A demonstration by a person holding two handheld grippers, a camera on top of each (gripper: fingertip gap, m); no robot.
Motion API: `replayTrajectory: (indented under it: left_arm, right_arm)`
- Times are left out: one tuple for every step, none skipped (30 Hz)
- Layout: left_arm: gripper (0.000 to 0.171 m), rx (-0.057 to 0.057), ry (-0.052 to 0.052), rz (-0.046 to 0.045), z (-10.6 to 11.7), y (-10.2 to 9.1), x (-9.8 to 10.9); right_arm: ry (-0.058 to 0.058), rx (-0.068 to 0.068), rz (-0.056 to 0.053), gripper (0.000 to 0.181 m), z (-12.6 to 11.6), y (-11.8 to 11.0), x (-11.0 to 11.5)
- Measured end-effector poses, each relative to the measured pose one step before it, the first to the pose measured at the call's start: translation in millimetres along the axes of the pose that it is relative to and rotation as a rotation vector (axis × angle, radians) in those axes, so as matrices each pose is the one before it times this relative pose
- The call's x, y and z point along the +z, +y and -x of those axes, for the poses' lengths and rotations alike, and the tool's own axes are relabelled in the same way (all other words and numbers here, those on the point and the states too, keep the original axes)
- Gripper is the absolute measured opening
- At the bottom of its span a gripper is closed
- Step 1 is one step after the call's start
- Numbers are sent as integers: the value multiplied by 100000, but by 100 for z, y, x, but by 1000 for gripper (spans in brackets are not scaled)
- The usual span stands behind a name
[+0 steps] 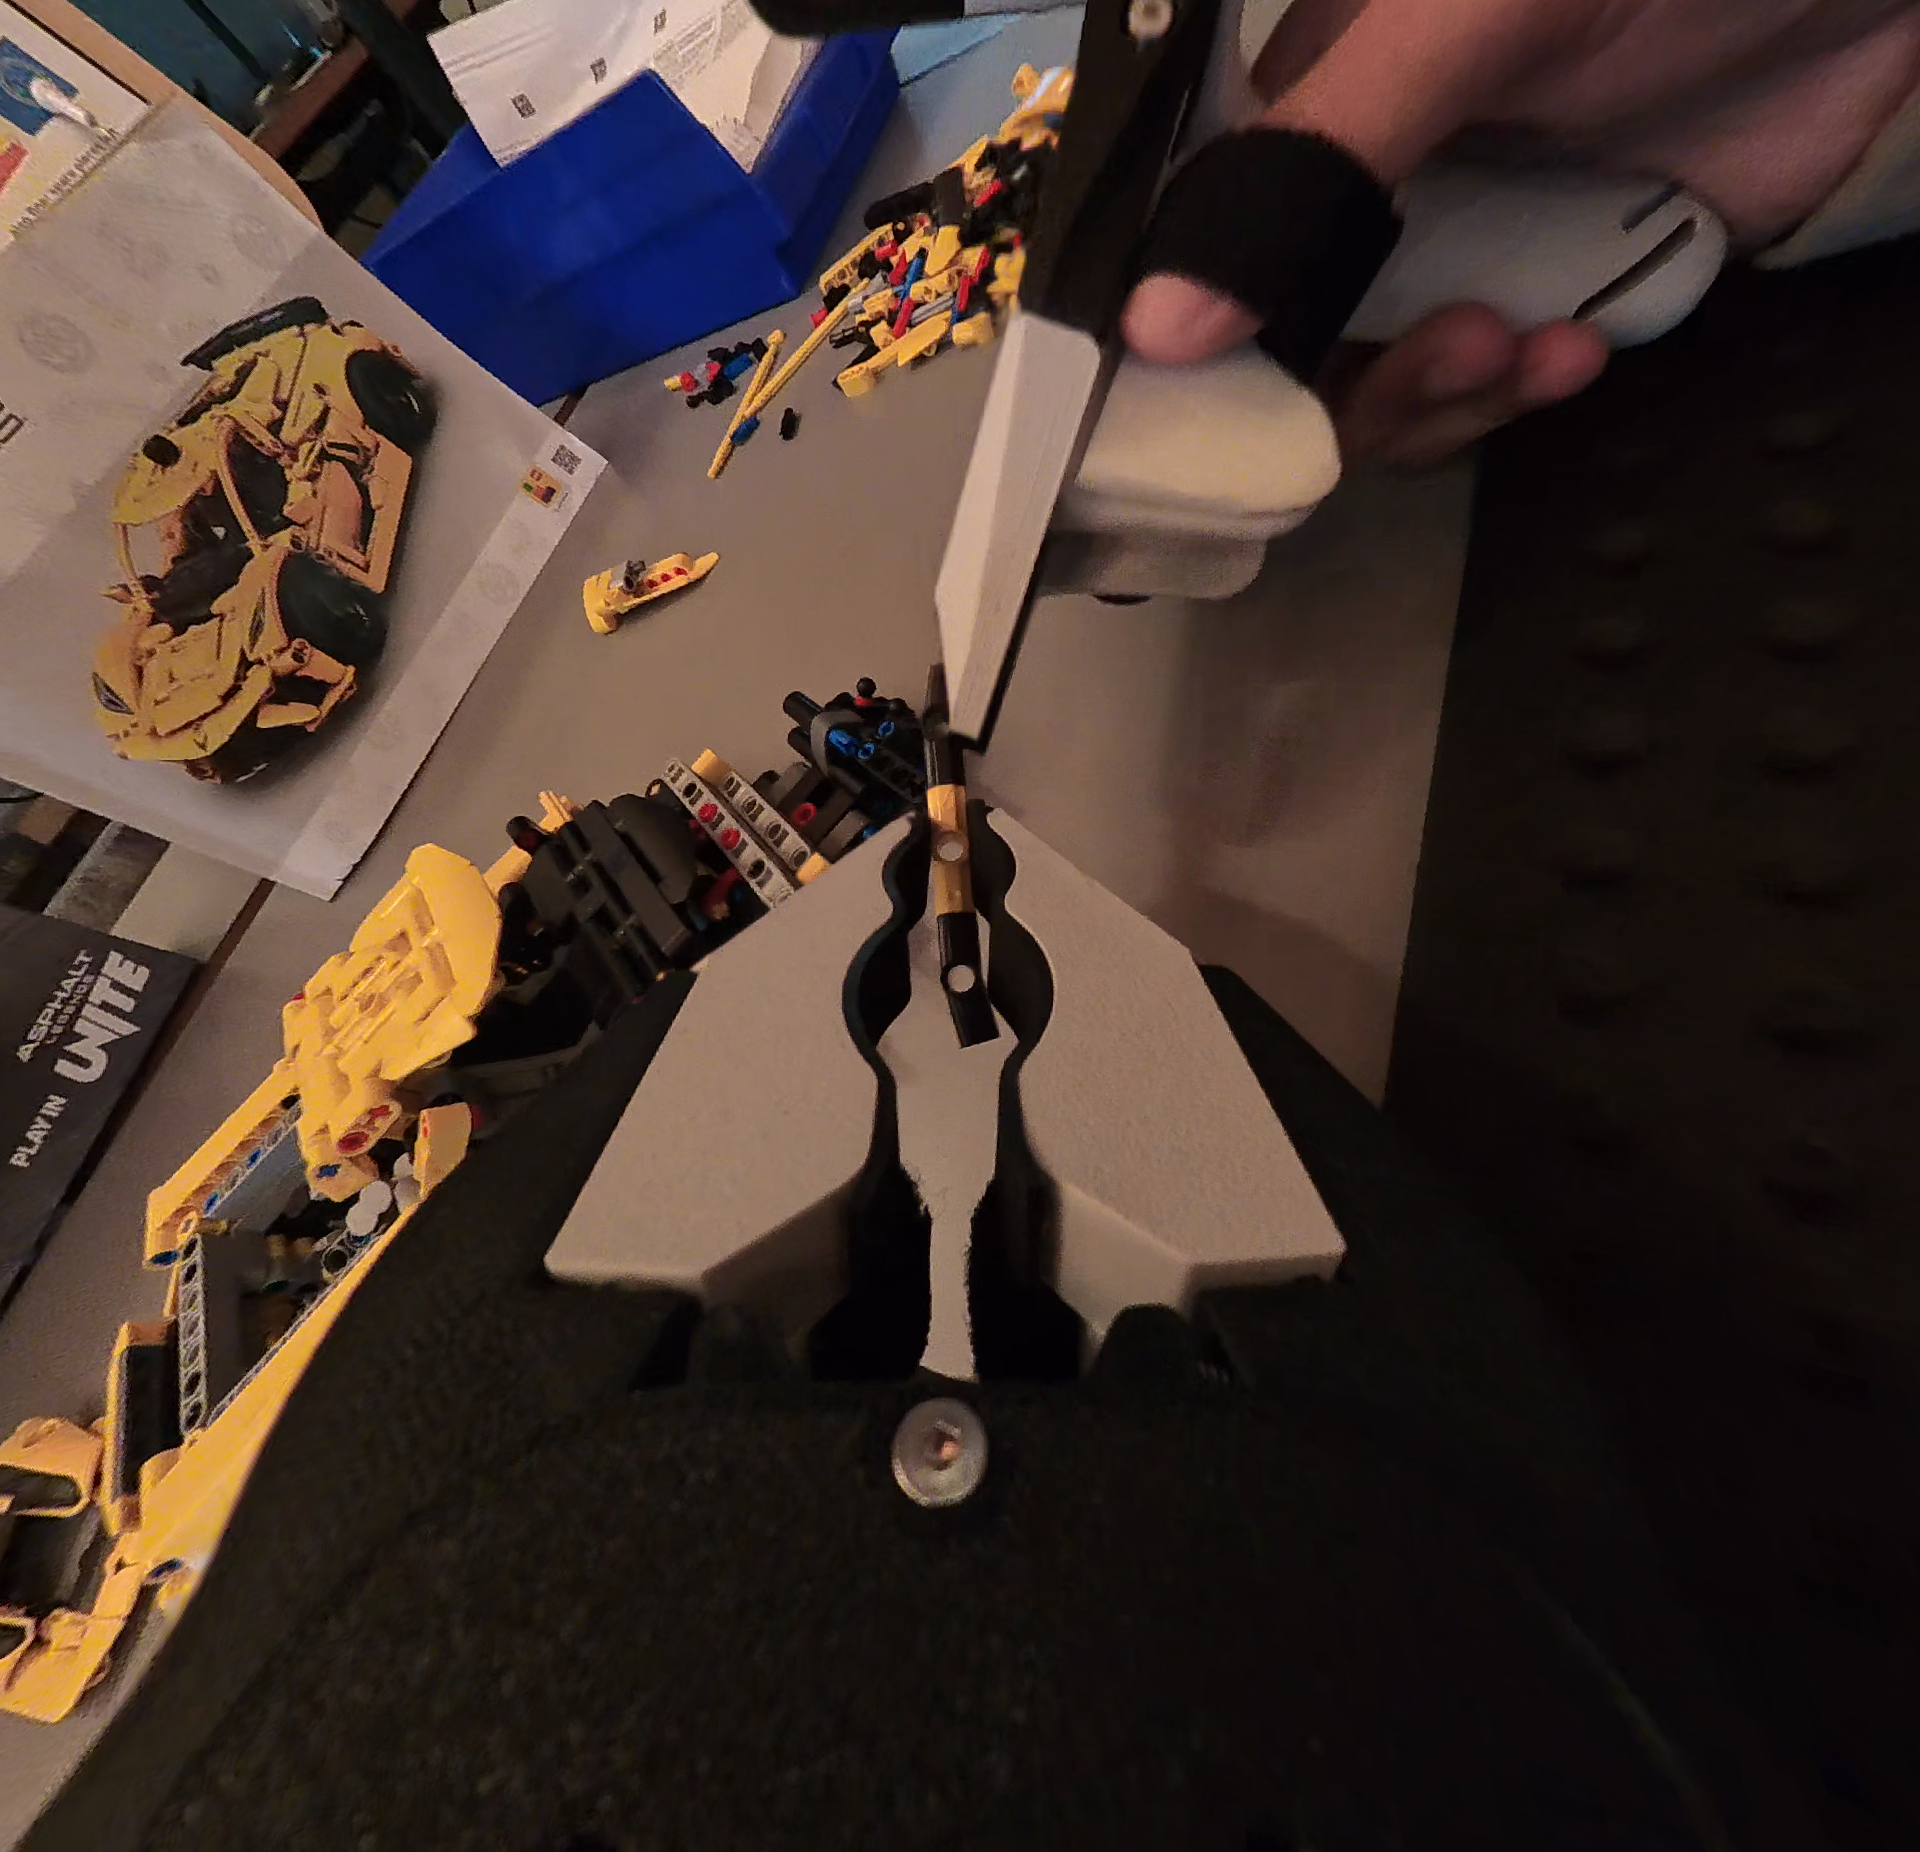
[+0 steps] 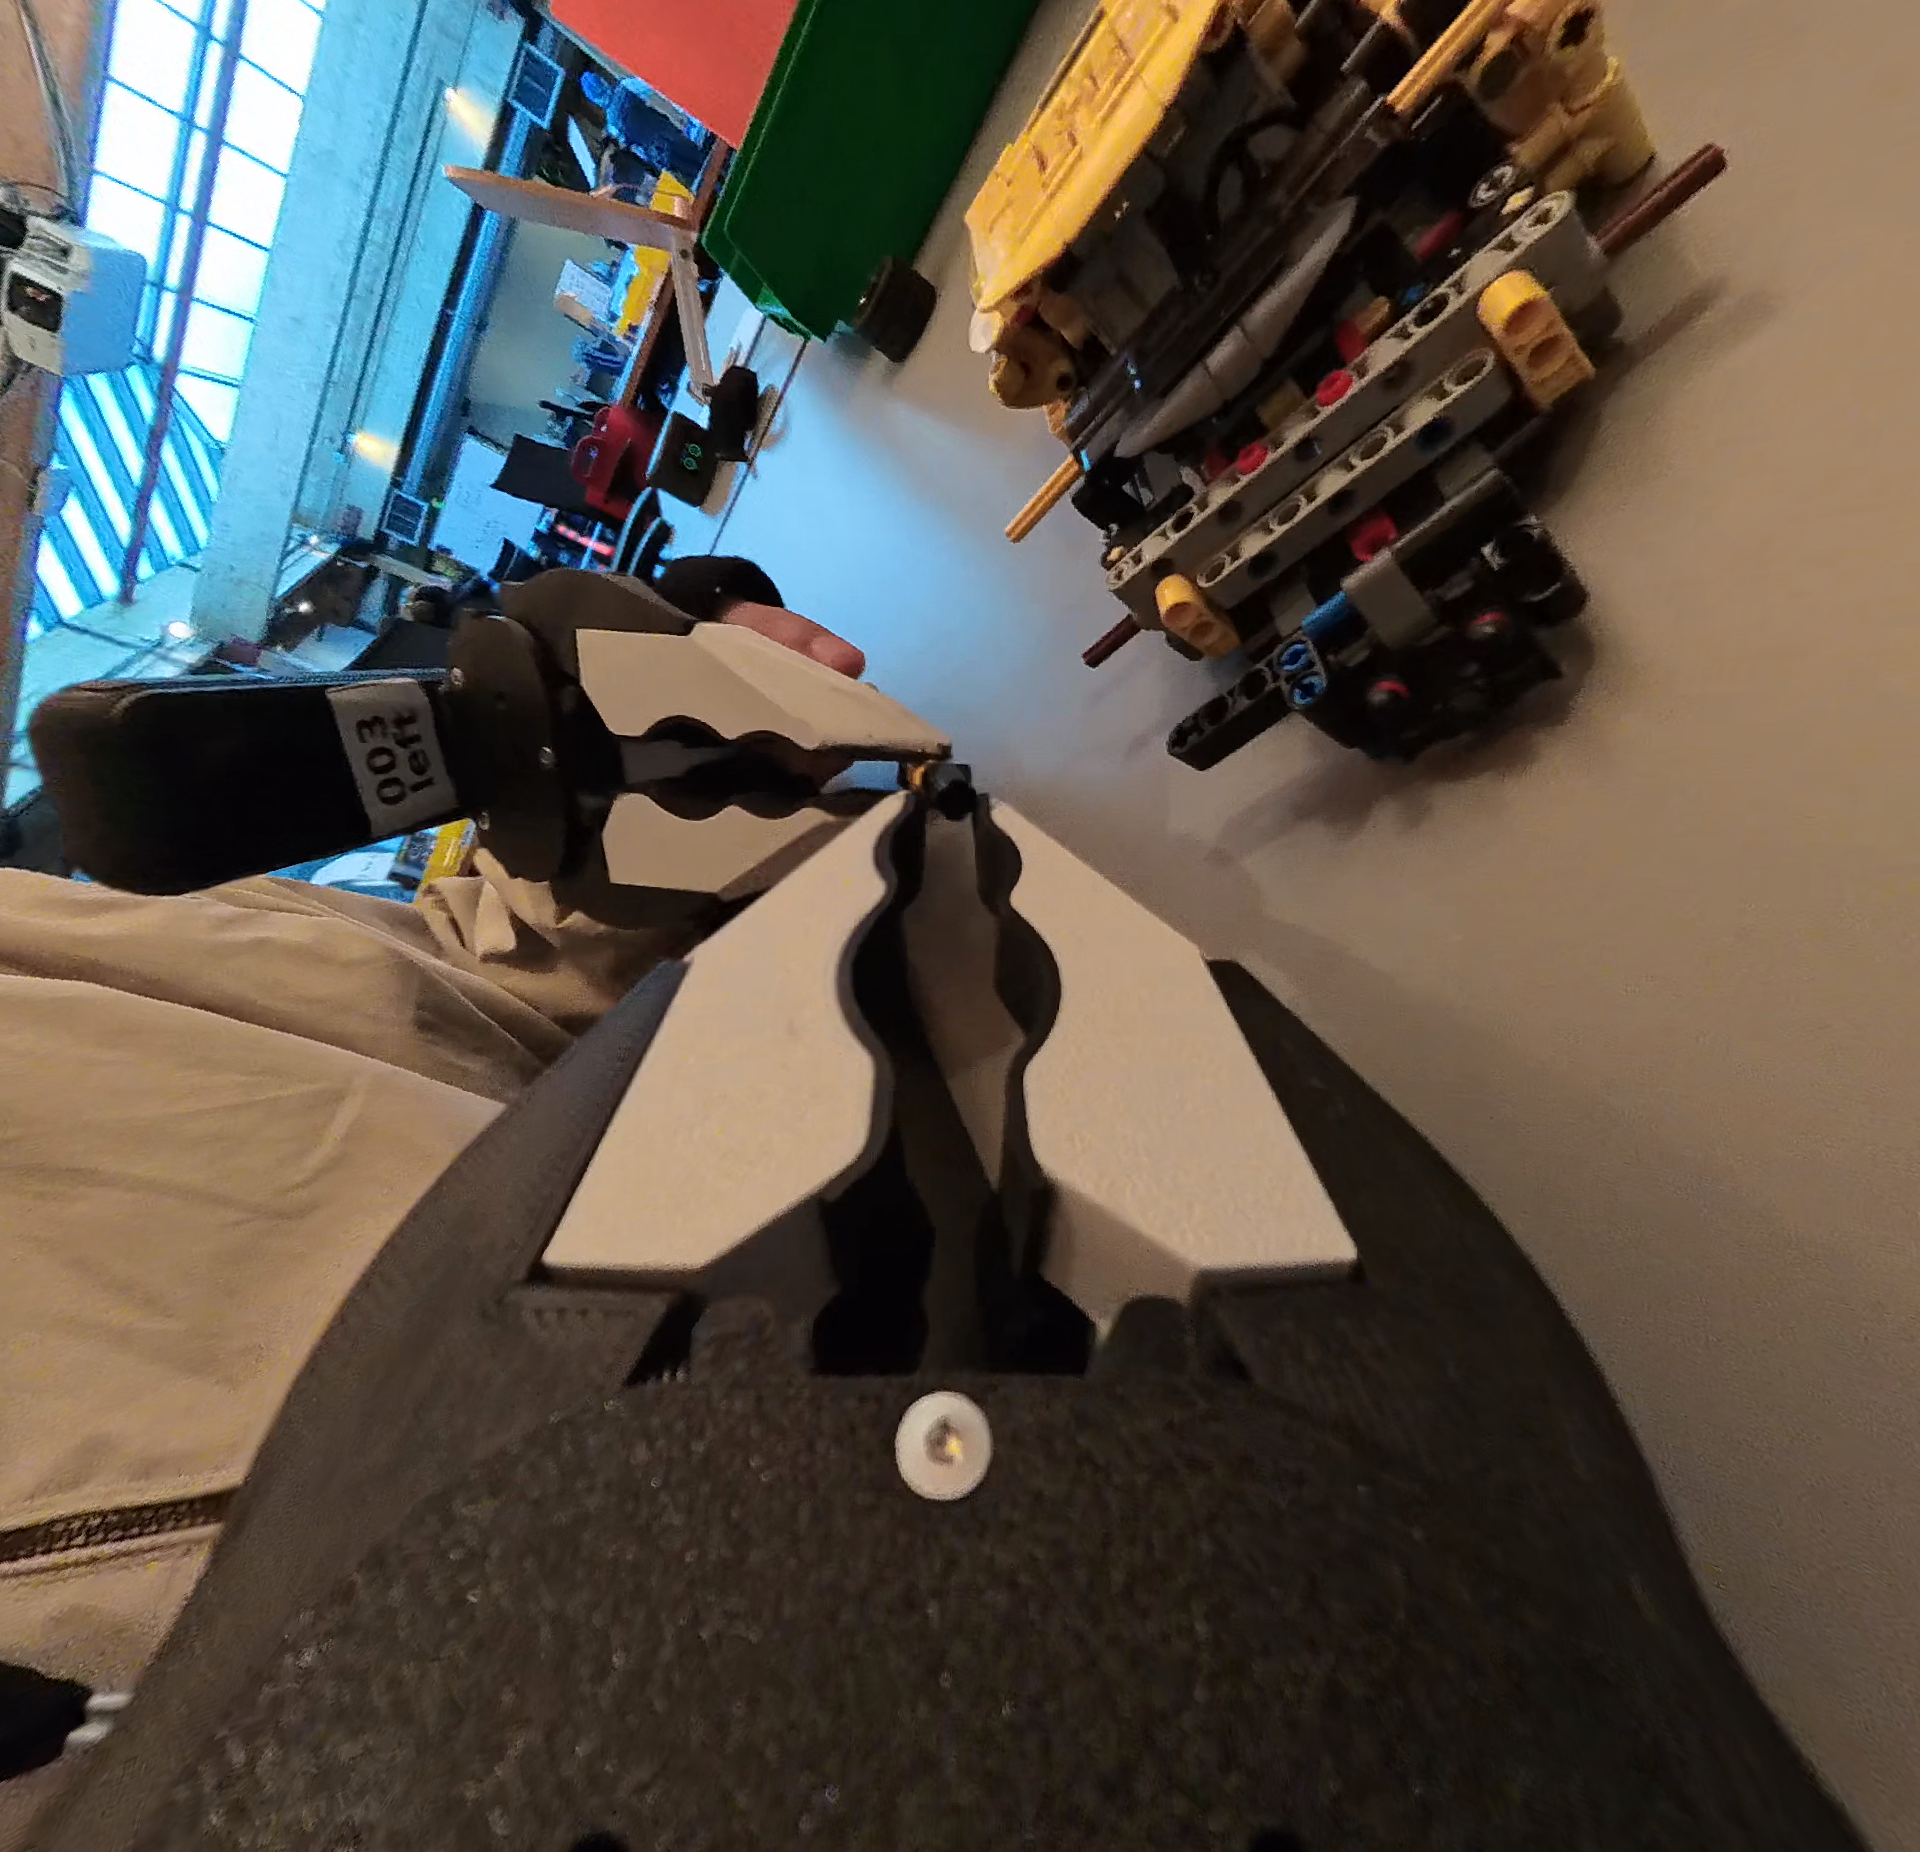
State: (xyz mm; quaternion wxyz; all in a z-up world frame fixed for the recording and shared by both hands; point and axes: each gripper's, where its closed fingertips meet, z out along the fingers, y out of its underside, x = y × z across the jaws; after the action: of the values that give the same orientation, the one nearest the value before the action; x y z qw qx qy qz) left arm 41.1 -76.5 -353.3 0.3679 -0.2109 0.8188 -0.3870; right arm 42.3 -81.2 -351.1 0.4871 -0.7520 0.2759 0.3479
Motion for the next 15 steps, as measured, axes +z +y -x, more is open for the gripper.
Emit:
replayTrajectory:
  left_arm:
    - [6, -247, 538, -331, -71, -30, -33]
    - [6, 205, -493, -92, 83, 36, -15]
    - [6, -80, 96, 301, 21, 79, -26]
    - [6, -549, 967, -82, -91, 11, -23]
    - [6, -372, 890, -767, -141, -99, -47]
    - [6, 330, -511, -492, 42, -116, -70]
    - [6, 711, -285, -767, -10, -143, -75]
    - [6, -86, 301, -14, -69, -15, -21]
    - [6, -305, 543, 1104, -92, 189, 51]
    - [6, -71, 390, 555, -90, 129, 44]
    - [6, 279, -347, 49, 15, 7, -10]
    - [6, 19, -178, -132, 20, -47, -14]
    - [6, -546, 327, -130, -27, -20, -1]
    - [6, -344, 355, 214, -22, 45, 7]
    - [6, 199, 233, 618, -49, 108, 25]
  right_arm:
    - [-957, 48, -925, 7, 157, -165, 80]
    - [-99, -415, -1433, 7, 28, -156, 60]
    - [557, -320, 255, 7, -38, 55, 92]
    - [-335, -757, -33, 8, 90, -23, 63]
    - [-1732, -215, -1369, 13, 282, -229, -11]
    - [-2255, 1211, -869, 13, 270, -161, -36]
    - [-1203, 1069, -596, 10, 67, -87, -51]
    - [527, 596, 264, 7, -147, 80, -1]
    - [838, 73, 1350, 7, -119, 208, 59]
    - [822, -1102, 772, 7, -68, 119, 51]
    - [-100, -1087, 512, 9, 83, 88, 81]
    - [-789, -161, 866, 11, 149, 104, 101]
    - [443, 53, 752, 9, -47, 110, 56]
    - [1256, -294, 265, 7, -163, 50, 17]
    - [818, 19, 851, 7, -108, 128, 51]
